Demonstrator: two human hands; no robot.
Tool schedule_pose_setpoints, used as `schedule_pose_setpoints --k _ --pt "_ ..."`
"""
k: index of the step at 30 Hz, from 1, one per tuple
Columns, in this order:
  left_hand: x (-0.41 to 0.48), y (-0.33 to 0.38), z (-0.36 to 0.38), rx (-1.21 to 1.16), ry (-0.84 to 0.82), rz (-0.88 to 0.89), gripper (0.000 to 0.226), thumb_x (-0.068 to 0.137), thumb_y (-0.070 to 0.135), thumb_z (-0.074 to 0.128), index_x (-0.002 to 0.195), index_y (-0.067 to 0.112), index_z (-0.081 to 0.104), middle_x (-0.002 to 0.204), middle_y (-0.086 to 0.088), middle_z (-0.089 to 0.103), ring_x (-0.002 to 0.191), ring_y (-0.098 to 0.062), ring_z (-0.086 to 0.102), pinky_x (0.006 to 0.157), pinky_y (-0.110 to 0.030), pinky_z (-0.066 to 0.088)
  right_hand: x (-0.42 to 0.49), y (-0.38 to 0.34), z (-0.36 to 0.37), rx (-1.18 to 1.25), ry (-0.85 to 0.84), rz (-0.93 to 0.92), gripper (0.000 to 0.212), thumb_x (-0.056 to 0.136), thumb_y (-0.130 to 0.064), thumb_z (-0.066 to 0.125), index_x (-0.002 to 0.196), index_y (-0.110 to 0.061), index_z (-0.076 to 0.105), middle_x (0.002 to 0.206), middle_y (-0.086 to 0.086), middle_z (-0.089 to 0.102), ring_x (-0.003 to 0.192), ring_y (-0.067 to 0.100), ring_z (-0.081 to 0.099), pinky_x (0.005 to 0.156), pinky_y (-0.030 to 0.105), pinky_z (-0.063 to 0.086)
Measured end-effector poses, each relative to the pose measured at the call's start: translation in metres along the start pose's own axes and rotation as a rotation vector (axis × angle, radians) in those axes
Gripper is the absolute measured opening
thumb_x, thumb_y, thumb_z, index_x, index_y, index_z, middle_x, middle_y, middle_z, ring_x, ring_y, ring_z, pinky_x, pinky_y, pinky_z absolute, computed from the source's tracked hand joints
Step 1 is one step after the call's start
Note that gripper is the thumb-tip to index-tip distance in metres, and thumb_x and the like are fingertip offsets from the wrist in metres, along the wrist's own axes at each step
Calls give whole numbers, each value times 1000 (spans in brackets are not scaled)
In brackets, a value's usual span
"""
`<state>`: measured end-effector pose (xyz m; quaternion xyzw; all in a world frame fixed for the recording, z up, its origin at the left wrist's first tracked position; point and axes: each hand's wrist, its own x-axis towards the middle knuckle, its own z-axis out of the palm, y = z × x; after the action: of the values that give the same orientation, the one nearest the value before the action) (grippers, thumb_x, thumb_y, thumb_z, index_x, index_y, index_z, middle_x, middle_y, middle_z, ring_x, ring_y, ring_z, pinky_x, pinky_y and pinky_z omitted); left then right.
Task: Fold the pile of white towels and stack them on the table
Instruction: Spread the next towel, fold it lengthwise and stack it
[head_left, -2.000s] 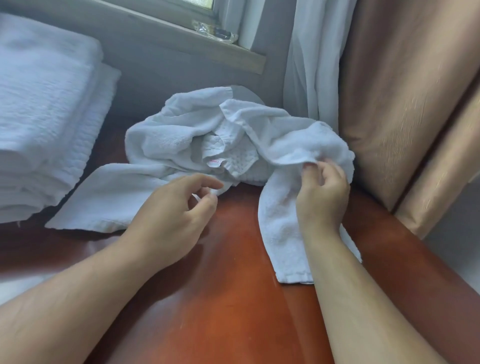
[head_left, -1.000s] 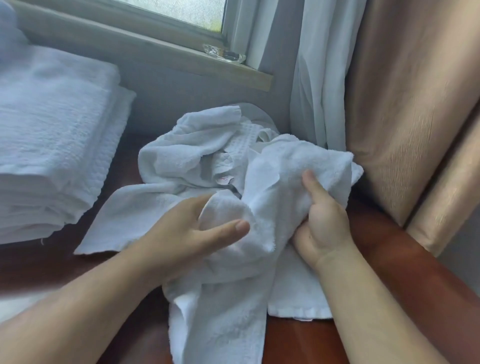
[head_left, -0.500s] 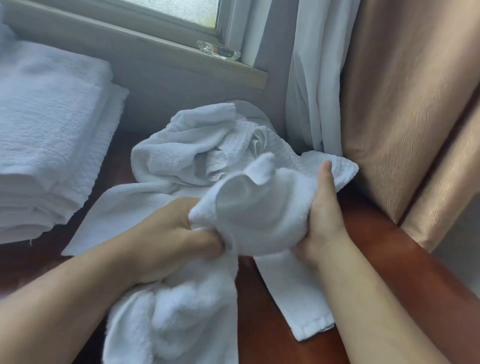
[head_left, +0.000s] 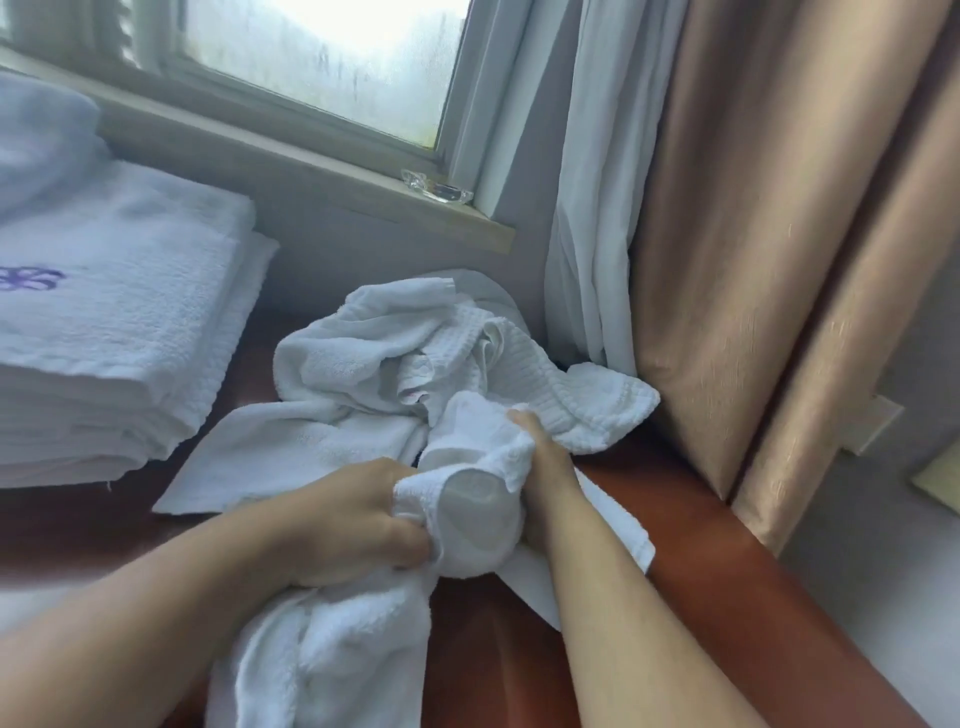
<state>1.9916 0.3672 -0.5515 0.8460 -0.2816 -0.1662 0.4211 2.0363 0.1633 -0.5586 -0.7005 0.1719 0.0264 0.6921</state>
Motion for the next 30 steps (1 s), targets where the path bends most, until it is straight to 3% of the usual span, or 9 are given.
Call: schedule_pose_setpoints --k 4,8,11,13,16,20,23,26,30 --pt "-21 18 1 206 -82 -122 17 61 34 64 77 29 65 70 7 67 68 -16 66 64 -34 54 -17 -14 -11 -134 30 62 70 97 -63 43 129 -4 63 124 16 69 114 33 65 103 44 50" --pt "-44 33 8 525 -138 -124 23 78 32 68 101 36 67 91 6 71 88 -19 67 83 -41 58 -46 -27 -1 -655 560 -425 58 90 -63 54 116 -11 51 115 11 63 100 30 60 72 34 39" --pt "-62 42 12 788 -194 -98 45 87 33 67 130 42 57 119 8 62 113 -18 58 95 -35 48 -78 -40 22 -1071 49 -203 62 76 -86 51 98 -28 47 91 -1 54 79 20 51 60 33 36" --pt "-75 47 9 910 -221 -88 57 90 31 64 142 48 46 130 11 55 124 -16 48 104 -36 38 -93 -26 37 -1439 -211 -87 57 75 -83 53 90 -28 50 89 -4 57 84 19 55 72 35 44" --pt "-95 49 3 1073 -167 -77 55 91 26 62 137 52 49 126 13 51 122 -17 42 109 -40 30 -94 -12 53 -1734 -192 -135 30 83 -52 55 98 -26 56 105 1 63 105 29 58 97 48 48" --pt "-114 48 0 1265 158 -95 35 91 33 59 125 38 61 116 6 51 113 -20 46 98 -39 36 -102 -23 54 -1396 78 -62 46 94 -35 56 131 -8 58 114 11 61 112 33 59 87 35 48" --pt "-128 46 -17 1231 533 -103 34 90 31 55 123 35 60 127 1 44 113 -26 43 88 -39 35 -113 -37 45 -514 353 -284 46 96 -38 52 127 -5 57 109 8 66 98 27 61 69 27 39" --pt "-140 50 -35 1062 775 -34 42 86 17 56 124 33 59 126 -3 46 108 -31 45 84 -41 39 -134 -42 36 170 378 -463 39 83 -45 57 105 -13 61 90 -5 63 80 12 59 67 27 46" --pt "-147 58 -34 585 665 -13 33 92 16 58 125 22 58 121 -4 60 112 -29 54 85 -35 41 -140 -33 17 77 594 -385 39 79 -28 62 115 -11 58 107 7 64 97 31 62 79 36 52"
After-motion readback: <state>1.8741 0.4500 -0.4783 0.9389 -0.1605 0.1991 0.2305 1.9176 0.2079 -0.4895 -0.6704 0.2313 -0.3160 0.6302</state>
